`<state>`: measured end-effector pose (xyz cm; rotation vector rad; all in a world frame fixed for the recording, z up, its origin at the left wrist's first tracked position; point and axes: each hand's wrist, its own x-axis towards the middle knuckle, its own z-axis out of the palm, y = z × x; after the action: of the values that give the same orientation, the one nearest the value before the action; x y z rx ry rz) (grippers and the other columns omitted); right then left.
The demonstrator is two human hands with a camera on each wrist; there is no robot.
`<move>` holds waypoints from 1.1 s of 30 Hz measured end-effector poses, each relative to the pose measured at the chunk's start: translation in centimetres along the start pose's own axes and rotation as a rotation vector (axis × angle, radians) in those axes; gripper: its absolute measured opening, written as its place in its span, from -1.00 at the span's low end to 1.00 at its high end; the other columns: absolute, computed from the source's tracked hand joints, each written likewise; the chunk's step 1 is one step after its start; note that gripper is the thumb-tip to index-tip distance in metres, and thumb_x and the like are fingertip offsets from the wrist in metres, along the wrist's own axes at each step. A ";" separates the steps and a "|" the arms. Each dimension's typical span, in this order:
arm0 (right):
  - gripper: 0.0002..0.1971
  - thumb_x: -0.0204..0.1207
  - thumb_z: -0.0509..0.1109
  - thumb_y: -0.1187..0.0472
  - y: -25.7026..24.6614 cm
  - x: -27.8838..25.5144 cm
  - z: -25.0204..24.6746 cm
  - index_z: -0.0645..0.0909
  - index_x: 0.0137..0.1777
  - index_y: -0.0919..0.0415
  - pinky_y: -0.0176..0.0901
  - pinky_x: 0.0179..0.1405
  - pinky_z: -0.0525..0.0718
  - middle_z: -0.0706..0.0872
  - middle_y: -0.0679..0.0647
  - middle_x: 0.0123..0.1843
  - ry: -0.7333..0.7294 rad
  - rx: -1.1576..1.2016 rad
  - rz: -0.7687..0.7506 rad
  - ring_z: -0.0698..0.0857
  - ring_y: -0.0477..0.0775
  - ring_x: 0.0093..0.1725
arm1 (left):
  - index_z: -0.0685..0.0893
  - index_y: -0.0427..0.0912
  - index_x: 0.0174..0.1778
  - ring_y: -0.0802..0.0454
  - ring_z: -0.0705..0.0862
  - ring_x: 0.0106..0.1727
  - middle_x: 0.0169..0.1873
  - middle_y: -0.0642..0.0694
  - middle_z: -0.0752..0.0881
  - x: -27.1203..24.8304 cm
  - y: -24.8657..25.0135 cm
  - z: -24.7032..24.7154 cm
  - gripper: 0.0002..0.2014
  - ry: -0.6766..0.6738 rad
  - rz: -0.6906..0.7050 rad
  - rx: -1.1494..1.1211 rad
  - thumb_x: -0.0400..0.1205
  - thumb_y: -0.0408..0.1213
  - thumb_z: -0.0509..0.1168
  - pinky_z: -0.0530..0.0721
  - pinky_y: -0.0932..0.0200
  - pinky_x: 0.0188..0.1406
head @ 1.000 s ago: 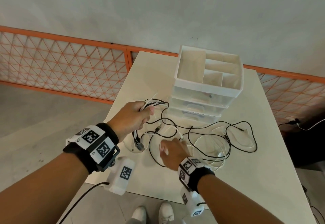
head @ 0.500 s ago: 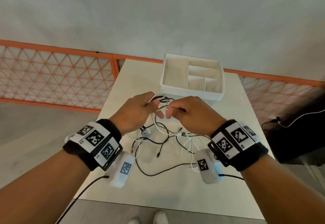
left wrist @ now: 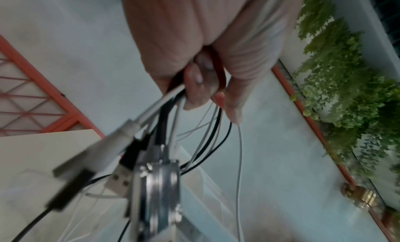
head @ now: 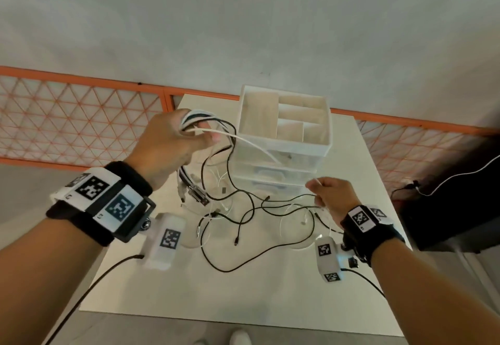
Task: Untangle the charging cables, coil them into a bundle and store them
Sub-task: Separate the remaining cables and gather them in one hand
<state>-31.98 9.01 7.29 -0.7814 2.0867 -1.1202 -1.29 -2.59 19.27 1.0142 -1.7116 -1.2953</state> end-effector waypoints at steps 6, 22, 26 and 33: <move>-0.52 0.73 0.25 -0.09 1.3 0.3 -0.6 0.76 -0.25 0.22 -0.13 -0.25 0.53 0.80 0.09 -0.28 -0.080 -0.130 0.152 0.70 0.06 -0.25 | 0.73 -0.11 -0.22 0.13 0.29 -0.62 -0.72 0.19 0.39 0.8 -0.9 -0.8 -0.79 0.236 -0.073 -0.068 0.62 -0.06 0.42 0.33 0.18 -0.53; -0.81 0.72 0.22 0.21 -17.5 -7.4 0.9 0.67 0.00 0.17 -0.07 -0.30 0.37 0.16 0.10 -0.36 -0.449 0.737 -0.455 0.12 0.10 -0.39 | 0.68 -0.05 -0.29 0.25 0.30 -0.67 -0.70 0.18 0.35 -1.0 -2.7 7.2 -0.71 -0.267 -0.171 0.097 0.34 -0.05 0.66 0.29 0.37 -0.60; -0.75 0.80 0.10 0.19 -18.2 -7.7 1.2 0.64 0.16 0.14 -0.06 -0.38 0.25 0.15 0.14 -0.35 -0.453 0.689 -0.531 0.11 0.11 -0.42 | 0.58 -0.06 -0.54 0.22 0.34 -0.74 -0.84 0.15 0.37 -1.2 -4.4 9.5 -0.62 -0.136 -0.221 0.250 0.59 -0.05 0.43 0.34 0.21 -0.49; -0.74 0.75 0.21 0.14 -15.6 -5.8 -1.7 0.70 -0.09 0.05 -0.23 -0.57 0.16 0.28 0.02 -0.50 0.075 0.422 -0.512 0.19 -0.01 -0.56 | 0.56 -0.17 -0.47 -0.04 0.54 -0.47 -0.56 -0.06 0.57 0.1 -6.8 4.0 -0.59 -0.025 -0.333 0.567 0.58 0.03 0.38 0.41 0.16 -0.46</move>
<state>-26.59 6.98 22.97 -1.0989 1.6494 -1.8128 -3.87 -2.31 11.83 1.6697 -2.0460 -1.0283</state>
